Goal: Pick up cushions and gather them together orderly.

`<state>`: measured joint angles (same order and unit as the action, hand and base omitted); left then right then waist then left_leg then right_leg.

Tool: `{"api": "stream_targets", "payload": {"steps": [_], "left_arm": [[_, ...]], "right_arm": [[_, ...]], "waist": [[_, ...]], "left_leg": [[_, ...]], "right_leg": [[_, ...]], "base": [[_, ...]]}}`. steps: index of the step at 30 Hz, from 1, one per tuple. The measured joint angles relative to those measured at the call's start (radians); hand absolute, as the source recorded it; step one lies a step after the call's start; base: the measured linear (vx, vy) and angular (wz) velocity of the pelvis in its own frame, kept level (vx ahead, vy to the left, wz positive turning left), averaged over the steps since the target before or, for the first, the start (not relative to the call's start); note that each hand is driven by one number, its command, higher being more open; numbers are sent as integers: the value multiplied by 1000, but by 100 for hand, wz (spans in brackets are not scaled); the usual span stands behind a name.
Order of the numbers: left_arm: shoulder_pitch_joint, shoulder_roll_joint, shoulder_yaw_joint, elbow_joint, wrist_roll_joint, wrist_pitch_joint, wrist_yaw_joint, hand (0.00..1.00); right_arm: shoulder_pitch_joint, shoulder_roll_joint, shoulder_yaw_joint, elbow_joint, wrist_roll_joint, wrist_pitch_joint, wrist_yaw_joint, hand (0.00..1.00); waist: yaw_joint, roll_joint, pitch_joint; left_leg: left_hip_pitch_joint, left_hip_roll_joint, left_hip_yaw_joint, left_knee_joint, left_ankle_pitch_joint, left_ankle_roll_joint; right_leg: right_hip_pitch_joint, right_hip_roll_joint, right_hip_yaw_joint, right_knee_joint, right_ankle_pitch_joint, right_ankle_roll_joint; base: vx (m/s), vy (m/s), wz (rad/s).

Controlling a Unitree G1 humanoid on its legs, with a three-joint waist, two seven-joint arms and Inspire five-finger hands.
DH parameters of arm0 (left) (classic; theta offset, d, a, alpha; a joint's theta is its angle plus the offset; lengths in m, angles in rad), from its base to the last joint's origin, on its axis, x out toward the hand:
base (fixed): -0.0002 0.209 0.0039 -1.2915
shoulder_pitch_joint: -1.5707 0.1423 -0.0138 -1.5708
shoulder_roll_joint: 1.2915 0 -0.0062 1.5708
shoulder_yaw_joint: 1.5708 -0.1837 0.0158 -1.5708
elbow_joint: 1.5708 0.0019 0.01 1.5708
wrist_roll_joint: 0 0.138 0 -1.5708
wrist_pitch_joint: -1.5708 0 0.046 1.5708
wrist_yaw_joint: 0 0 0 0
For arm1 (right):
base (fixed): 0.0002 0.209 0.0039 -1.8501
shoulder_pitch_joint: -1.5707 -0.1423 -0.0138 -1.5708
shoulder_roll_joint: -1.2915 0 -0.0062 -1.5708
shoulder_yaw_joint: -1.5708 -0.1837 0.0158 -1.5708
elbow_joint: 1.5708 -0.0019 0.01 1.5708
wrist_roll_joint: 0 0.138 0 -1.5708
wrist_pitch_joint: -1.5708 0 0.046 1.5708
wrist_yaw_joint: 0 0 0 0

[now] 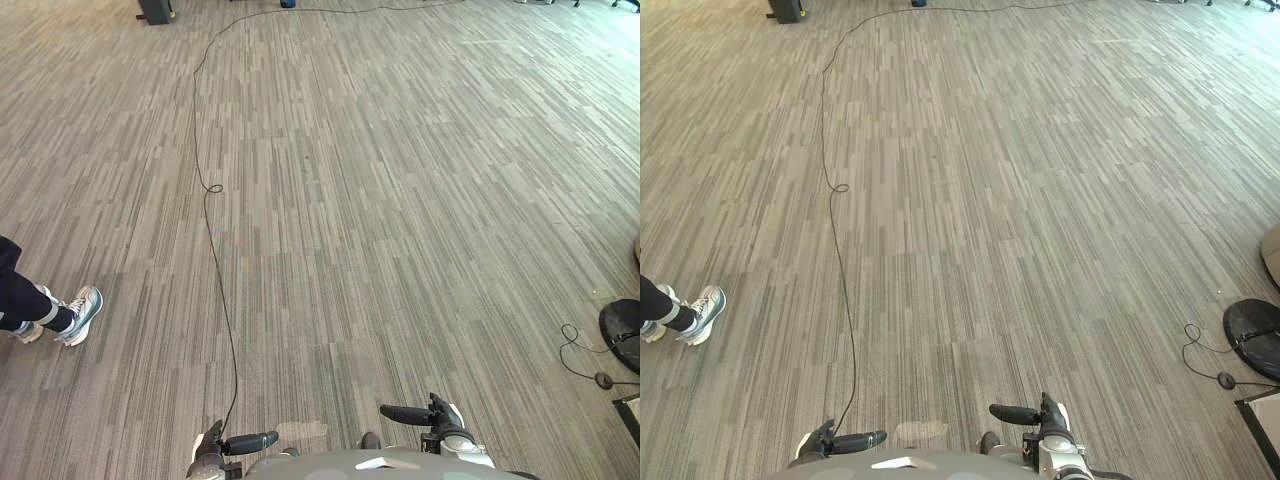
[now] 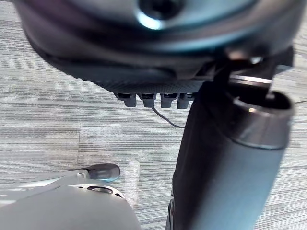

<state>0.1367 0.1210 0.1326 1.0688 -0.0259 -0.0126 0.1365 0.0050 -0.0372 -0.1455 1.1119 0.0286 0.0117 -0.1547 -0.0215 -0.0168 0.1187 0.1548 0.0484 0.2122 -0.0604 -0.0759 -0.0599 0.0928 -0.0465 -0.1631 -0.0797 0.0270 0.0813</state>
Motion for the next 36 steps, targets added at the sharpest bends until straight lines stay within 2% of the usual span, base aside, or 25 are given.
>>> {"api": "stream_targets", "payload": {"steps": [3,8,15,21,27,31,36], "left_arm": [[-3,0,-3,0,0,0,-7,100],[-9,0,-9,0,1,-1,-14,100],[-15,3,-33,0,1,-3,-14,100],[-15,8,-48,8,1,-2,-14,100],[-15,10,-48,15,1,-1,-15,100],[-24,15,-47,15,-1,-1,-14,100],[-30,21,-46,14,-3,-2,-14,100]], "right_arm": [[8,6,-56,-1,44,0,-2,100],[11,10,-81,-5,51,1,-3,100],[11,11,-102,-6,47,6,-3,100],[11,10,-100,-10,41,6,-2,100],[12,9,-102,-10,35,6,-2,100],[10,17,-102,-9,30,7,-2,100],[10,23,-108,-13,30,7,-2,100]], "waist": [[9,1,0],[9,6,3],[10,9,6],[12,8,7],[13,6,8],[16,-4,14],[17,-12,19]], "left_leg": [[10,-1,32,0,-1,-2],[24,-5,73,9,-6,-9],[22,-12,80,19,-10,-10],[23,-7,94,8,0,15],[34,3,102,-8,2,11],[35,8,124,-8,-10,-3],[24,8,139,19,-39,0]], "right_leg": [[-2,0,-20,-5,20,15],[-3,-2,-20,-5,45,22],[-4,-9,-40,-9,48,10],[-5,-2,-52,-10,41,-19],[-9,9,-52,-10,38,-26],[-18,15,-51,-9,39,-26],[-26,14,-50,-9,39,-26]], "base": [[-1,1,-20],[-40,8,-26],[-102,-39,-3],[-94,-64,-5],[16,-54,-3],[54,-31,-12],[21,-13,-10]]}}
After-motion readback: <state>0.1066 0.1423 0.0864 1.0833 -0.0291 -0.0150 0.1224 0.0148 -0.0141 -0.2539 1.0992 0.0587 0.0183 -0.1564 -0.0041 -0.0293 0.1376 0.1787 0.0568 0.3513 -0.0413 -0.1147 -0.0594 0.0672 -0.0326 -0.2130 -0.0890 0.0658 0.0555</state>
